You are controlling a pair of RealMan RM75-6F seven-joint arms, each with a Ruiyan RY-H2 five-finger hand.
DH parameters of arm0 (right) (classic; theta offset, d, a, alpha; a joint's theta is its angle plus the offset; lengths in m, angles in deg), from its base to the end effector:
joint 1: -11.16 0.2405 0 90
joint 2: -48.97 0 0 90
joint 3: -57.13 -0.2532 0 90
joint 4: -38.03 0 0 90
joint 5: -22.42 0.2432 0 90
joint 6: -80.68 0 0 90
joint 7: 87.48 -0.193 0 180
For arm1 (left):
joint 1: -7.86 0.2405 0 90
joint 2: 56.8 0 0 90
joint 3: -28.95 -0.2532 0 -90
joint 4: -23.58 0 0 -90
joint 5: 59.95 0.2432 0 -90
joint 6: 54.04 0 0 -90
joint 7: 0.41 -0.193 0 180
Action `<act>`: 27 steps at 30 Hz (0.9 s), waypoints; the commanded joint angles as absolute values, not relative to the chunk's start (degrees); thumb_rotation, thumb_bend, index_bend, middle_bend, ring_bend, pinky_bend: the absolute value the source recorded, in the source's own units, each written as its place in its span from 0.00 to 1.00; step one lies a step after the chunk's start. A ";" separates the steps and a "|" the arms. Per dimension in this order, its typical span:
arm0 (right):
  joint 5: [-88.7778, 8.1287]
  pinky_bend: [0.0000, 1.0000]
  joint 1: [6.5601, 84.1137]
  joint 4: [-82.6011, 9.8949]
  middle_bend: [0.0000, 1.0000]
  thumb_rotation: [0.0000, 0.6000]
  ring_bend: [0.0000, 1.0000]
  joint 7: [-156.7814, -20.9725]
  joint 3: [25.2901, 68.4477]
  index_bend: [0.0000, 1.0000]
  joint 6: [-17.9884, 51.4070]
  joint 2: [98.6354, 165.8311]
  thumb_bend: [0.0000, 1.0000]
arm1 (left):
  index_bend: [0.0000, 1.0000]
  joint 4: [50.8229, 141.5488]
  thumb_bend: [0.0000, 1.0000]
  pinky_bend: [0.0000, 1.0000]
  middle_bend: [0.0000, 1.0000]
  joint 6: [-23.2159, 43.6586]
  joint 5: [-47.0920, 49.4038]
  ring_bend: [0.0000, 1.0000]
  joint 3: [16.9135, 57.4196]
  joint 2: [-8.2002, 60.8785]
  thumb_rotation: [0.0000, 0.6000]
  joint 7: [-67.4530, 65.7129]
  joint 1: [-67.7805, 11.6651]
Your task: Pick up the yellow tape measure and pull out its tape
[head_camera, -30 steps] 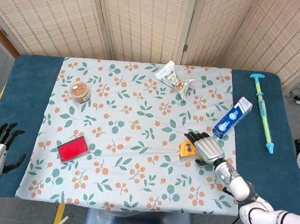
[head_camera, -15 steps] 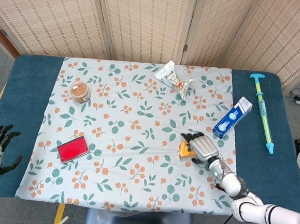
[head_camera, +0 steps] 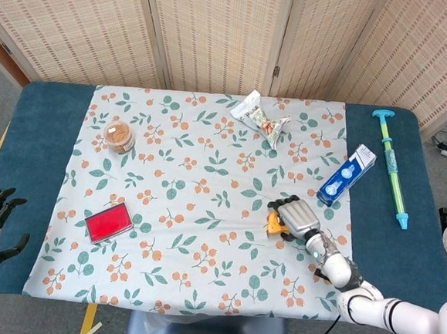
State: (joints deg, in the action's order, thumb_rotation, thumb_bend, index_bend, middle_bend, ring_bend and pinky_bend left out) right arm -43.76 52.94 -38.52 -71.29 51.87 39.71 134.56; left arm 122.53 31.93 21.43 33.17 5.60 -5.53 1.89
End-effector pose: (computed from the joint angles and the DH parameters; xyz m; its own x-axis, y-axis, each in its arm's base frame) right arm -0.2136 -0.3905 -0.0824 0.5980 -0.4255 0.6792 -0.7973 -0.4022 0.4500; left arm -0.3035 0.2417 0.1368 0.3918 -0.0317 0.9195 0.9197 0.0425 -0.3904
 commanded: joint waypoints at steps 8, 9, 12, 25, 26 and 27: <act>-43.62 0.24 51.15 -41.62 0.47 1.00 0.41 -75.78 49.88 0.53 35.24 132.85 0.46 | 0.27 123.61 0.38 0.00 0.14 29.84 22.05 0.10 35.61 6.44 1.00 -4.01 -1.16; -43.64 0.25 50.82 -42.63 0.48 1.00 0.42 -76.97 49.43 0.54 34.69 132.33 0.47 | 0.27 123.77 0.38 0.00 0.14 29.24 21.96 0.10 36.15 6.76 1.00 -3.81 -1.90; -44.04 0.25 49.76 -45.70 0.50 1.00 0.44 -81.30 48.00 0.56 33.07 130.98 0.47 | 0.27 124.14 0.38 0.00 0.14 27.19 22.00 0.10 37.72 7.96 1.00 -3.67 -4.48; -48.61 0.25 48.81 -48.21 0.50 1.00 0.45 -101.60 42.83 0.57 28.60 136.65 0.47 | 0.23 125.65 0.38 0.00 0.14 15.60 18.21 0.11 44.26 14.80 1.00 -6.87 -17.81; -49.00 0.25 49.07 -47.75 0.50 1.00 0.45 -102.40 42.57 0.57 28.32 137.55 0.47 | 0.23 125.97 0.38 0.00 0.14 14.74 17.53 0.10 44.56 15.16 1.00 -7.26 -18.61; -49.35 0.25 49.42 -47.16 0.51 1.00 0.45 -103.37 42.18 0.57 27.94 138.78 0.47 | 0.22 126.26 0.38 0.00 0.14 13.88 16.69 0.10 45.00 15.74 1.00 -7.69 -19.59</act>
State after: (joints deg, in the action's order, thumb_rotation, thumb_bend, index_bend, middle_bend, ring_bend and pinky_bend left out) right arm -48.18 48.84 -48.09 -101.57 43.29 29.00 136.64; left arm 125.62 15.13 17.85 44.18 14.78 -6.86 -18.31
